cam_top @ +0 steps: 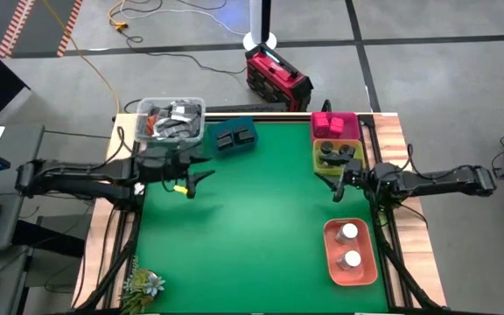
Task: Sort spices by type
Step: Return to Home Position
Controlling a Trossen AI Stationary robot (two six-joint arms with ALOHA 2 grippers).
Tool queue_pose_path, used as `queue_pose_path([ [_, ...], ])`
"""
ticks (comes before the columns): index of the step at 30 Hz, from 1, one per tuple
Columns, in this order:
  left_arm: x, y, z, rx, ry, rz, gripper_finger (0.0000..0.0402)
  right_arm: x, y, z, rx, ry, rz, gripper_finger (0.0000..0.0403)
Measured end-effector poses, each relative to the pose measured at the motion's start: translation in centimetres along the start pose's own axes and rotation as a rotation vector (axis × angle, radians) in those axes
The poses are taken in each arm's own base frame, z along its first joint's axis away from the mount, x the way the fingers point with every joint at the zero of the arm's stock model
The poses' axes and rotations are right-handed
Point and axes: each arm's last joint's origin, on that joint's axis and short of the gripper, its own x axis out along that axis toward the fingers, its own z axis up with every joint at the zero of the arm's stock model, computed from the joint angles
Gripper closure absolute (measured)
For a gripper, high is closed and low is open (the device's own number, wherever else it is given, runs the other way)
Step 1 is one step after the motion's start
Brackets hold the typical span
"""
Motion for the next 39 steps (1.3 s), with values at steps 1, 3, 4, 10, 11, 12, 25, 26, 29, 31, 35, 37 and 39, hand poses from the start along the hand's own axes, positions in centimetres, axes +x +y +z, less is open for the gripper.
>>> queue_pose_path([
  [1,-0.4,-0.2,-0.6,-0.003,-0.010,0.023,0.0205,0.0,0.0,-0.1,-0.002,0.007,0.002,0.0111],
  [3,-1.2,-0.4,-1.5,-0.018,-0.039,0.076,0.0205,-0.2,0.0,-0.4,-0.010,0.035,0.008,0.0111],
  [4,-1.5,-0.5,-2.0,-0.026,-0.050,0.095,0.0205,-0.3,0.0,-0.5,-0.011,0.046,0.011,0.0111],
  [10,-3.3,-1.1,-4.2,-0.072,-0.083,0.132,0.0205,-0.9,-0.1,-0.4,-0.006,0.045,0.027,0.0111],
  [11,-3.6,-1.1,-4.4,-0.075,-0.086,0.134,0.0205,-1.1,-0.2,-0.5,-0.005,0.051,0.027,0.0111],
  [12,-3.9,-1.2,-4.6,-0.078,-0.093,0.127,0.0205,-1.2,-0.2,-0.6,-0.004,0.061,0.027,0.0111],
  [25,-6.6,-1.3,-8.2,-0.099,-0.216,0.012,0.0205,-2.4,-1.0,-1.5,0.051,-0.022,-0.003,0.0111],
  [26,-6.6,-1.4,-8.6,-0.097,-0.216,0.003,0.0205,-2.4,-1.0,-1.4,0.072,-0.027,-0.004,0.0111],
  [29,-6.7,-1.5,-9.6,-0.096,-0.212,-0.018,0.0205,-2.4,-1.0,-1.4,0.141,-0.025,-0.007,0.0111],
  [31,-6.7,-1.5,-10.1,-0.101,-0.216,-0.028,0.0205,-2.4,-1.0,-1.4,0.172,-0.027,-0.007,0.0111],
  [35,-6.9,-1.7,-10.3,-0.089,-0.202,-0.047,0.0205,-2.4,-1.0,-1.5,0.173,-0.024,-0.007,0.0111],
  [37,-6.9,-1.7,-10.3,-0.090,-0.202,-0.053,0.0205,-2.4,-1.0,-1.5,0.172,-0.023,-0.007,0.0111],
  [39,-6.9,-1.7,-10.4,-0.099,-0.194,-0.054,0.0205,-2.4,-1.0,-1.5,0.172,-0.023,-0.007,0.0111],
])
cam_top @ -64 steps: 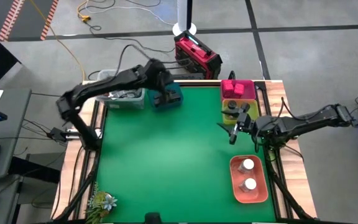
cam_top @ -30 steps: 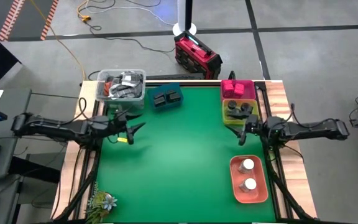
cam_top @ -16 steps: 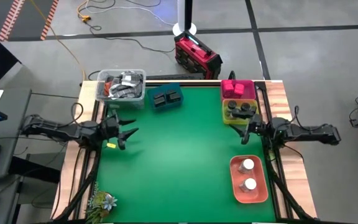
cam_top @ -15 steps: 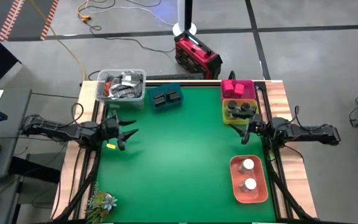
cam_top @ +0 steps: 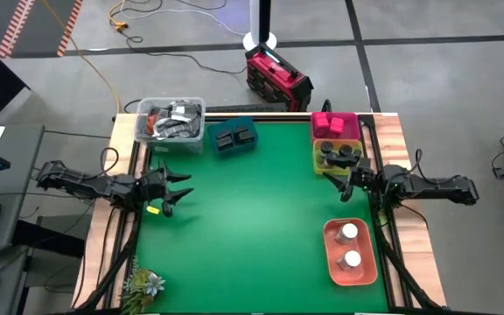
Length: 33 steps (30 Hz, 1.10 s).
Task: Sort spices by type
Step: Return to Home Position
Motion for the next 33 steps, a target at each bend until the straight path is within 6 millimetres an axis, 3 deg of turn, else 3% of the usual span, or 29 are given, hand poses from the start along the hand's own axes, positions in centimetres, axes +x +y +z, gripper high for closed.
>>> queue_pose_path([
  [33,0.00,0.03,-0.37,0.085,0.028,0.002,0.0205,0.00,-0.01,-0.05,-0.001,0.003,-0.001,0.0111],
])
